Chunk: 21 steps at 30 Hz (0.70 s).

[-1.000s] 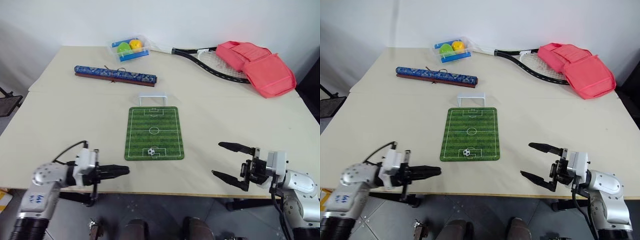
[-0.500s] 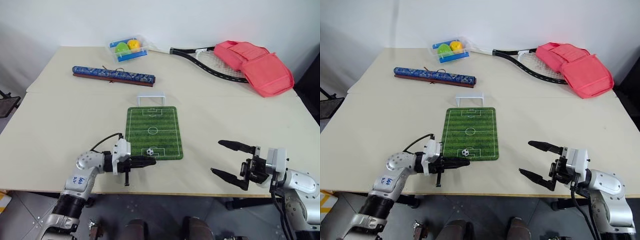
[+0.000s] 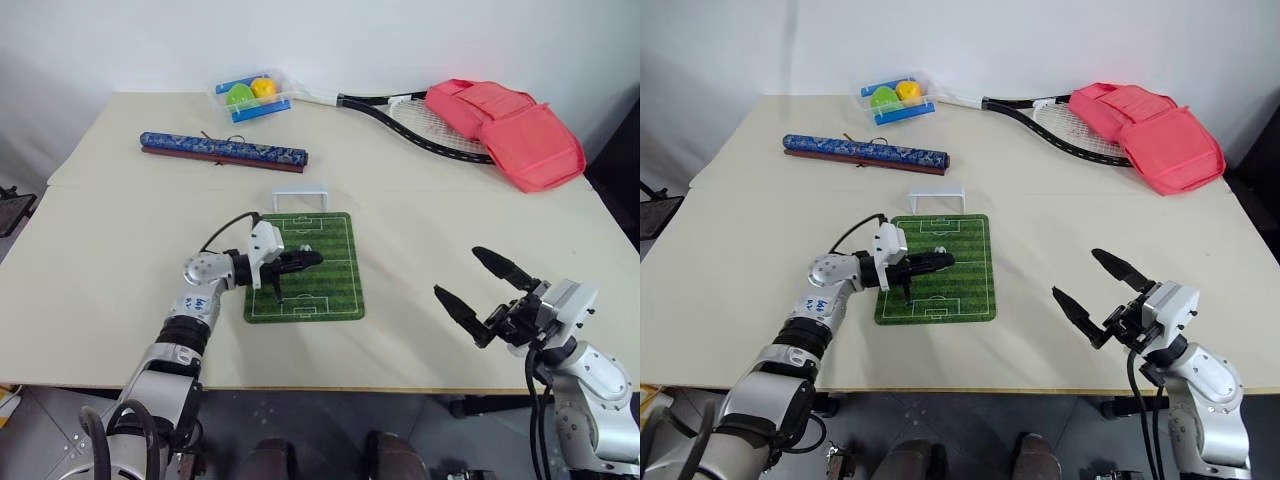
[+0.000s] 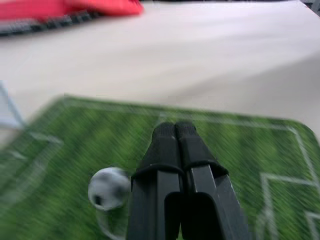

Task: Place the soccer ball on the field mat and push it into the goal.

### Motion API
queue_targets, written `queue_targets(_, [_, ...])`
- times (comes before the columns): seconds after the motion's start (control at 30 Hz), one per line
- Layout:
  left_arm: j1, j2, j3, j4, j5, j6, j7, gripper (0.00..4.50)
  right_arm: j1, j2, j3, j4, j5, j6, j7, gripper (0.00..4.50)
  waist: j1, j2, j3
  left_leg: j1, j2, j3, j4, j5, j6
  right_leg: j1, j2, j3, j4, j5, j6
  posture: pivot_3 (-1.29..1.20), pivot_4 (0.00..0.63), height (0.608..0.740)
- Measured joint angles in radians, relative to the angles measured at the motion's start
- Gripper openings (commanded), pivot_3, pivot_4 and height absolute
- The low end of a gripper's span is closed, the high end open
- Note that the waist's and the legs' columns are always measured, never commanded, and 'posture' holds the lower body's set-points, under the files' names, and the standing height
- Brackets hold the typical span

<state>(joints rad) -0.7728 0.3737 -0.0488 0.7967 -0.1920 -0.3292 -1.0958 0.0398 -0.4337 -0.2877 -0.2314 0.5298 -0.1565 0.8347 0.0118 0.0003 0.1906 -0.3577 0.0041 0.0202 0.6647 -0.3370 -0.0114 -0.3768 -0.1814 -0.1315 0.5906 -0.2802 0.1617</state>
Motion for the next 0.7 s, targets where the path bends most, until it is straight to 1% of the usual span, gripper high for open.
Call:
queue_targets(0.07, [0.046,0.058,0.031,-0.029,-0.013,0.003,-0.025,0.03,-0.001,0.002,0.0,-0.003,-0.002,0.0,-0.021,4.5,-0.009,0.0,0.0,0.0,0.0,0.0,0.0,0.0,0.0,0.0,0.0,0.0,0.0,0.0,0.0,0.0,0.15,0.74])
queue_targets(0.13, [0.126,0.108,0.059,-0.101,-0.042,0.019,-0.056,0.03,0.001,0.002,-0.002,-0.004,-0.003,-0.003,-0.026,4.5,-0.014,0.0,0.0,0.0,0.0,0.0,0.0,0.0,0.0,0.0,0.0,0.0,0.0,0.0,0.0,0.0,0.15,0.74])
queue_targets(0.23, [0.328,0.198,0.121,-0.27,-0.104,0.085,-0.086,0.03,0.005,0.001,-0.001,0.003,-0.004,-0.016,-0.023,4.5,-0.017,0.0,0.0,0.0,0.001,0.0,0.0,0.0,0.0,0.0,0.0,0.001,0.0,0.0,0.0,0.0,0.15,0.74])
queue_targets(0.33, [0.496,0.248,0.189,-0.446,-0.18,0.175,-0.089,0.03,-0.005,-0.006,0.005,0.02,-0.005,-0.028,0.0,4.5,-0.009,0.0,0.0,0.0,0.001,-0.001,0.002,-0.001,0.001,0.001,0.0,0.001,0.001,0.0,0.0,0.0,0.15,0.74])
queue_targets(0.43, [0.588,0.267,0.277,-0.56,-0.205,0.223,-0.002,0.03,-0.022,-0.025,0.008,0.049,-0.01,-0.042,0.035,4.5,0.003,0.0,0.0,0.001,0.001,-0.001,0.003,-0.001,0.001,0.001,-0.001,0.002,0.001,0.0,0.0,0.0,0.15,0.74])
queue_targets(0.47, [0.625,0.278,0.319,-0.605,-0.213,0.261,0.051,0.03,-0.03,-0.028,0.008,0.063,-0.01,-0.043,0.05,4.5,0.005,0.0,0.0,0.001,0.001,-0.001,0.003,-0.001,0.001,0.001,0.0,0.002,0.001,0.0,0.0,0.0,0.15,0.74])
queue_targets(0.57, [0.706,0.295,0.408,-0.686,-0.223,0.323,0.143,0.03,-0.051,-0.032,0.008,0.114,-0.009,-0.046,0.083,4.5,0.003,0.0,0.0,0.002,0.002,0.0,0.001,-0.001,0.0,0.001,0.0,0.002,0.001,0.0,0.0,0.0,0.15,0.74])
queue_targets(0.7, [0.743,0.288,0.483,-0.754,-0.243,0.365,0.247,0.03,-0.109,-0.035,0.008,0.191,-0.009,-0.064,0.125,4.5,0.004,0.0,0.0,0.002,0.001,0.0,0.002,-0.001,0.0,0.001,0.0,0.003,0.002,0.0,0.0,0.0,0.15,0.74])
